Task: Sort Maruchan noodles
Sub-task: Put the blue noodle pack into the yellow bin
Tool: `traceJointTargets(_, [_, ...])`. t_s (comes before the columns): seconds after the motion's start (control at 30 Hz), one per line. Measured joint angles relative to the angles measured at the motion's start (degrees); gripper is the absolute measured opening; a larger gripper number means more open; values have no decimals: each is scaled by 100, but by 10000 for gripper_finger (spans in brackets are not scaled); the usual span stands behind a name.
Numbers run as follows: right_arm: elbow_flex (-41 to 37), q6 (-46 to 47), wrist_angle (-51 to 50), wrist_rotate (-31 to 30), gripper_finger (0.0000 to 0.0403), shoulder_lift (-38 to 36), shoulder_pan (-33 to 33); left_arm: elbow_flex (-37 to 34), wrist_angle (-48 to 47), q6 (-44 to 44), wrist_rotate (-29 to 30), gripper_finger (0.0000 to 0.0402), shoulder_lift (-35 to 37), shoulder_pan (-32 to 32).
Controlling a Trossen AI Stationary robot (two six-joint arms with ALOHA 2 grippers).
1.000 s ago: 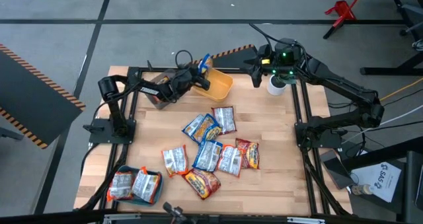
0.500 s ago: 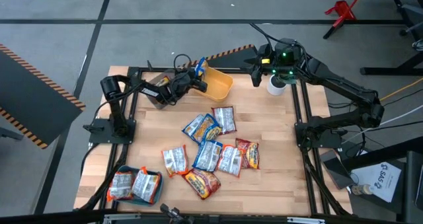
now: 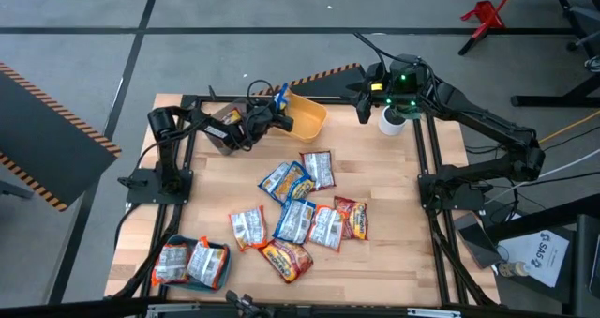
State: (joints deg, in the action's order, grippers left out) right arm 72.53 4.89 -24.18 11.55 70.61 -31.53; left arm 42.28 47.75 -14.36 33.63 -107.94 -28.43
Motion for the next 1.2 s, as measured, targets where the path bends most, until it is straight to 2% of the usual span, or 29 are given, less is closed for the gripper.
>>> traceJointTargets(0.6, [0,-75,-212,201,191,2,0,0,-40,424,-116,220,26,-6])
traceJointTargets(1.2, [0,-92,-372,482,191,2,0,0,-954,754,-104,290,906,9])
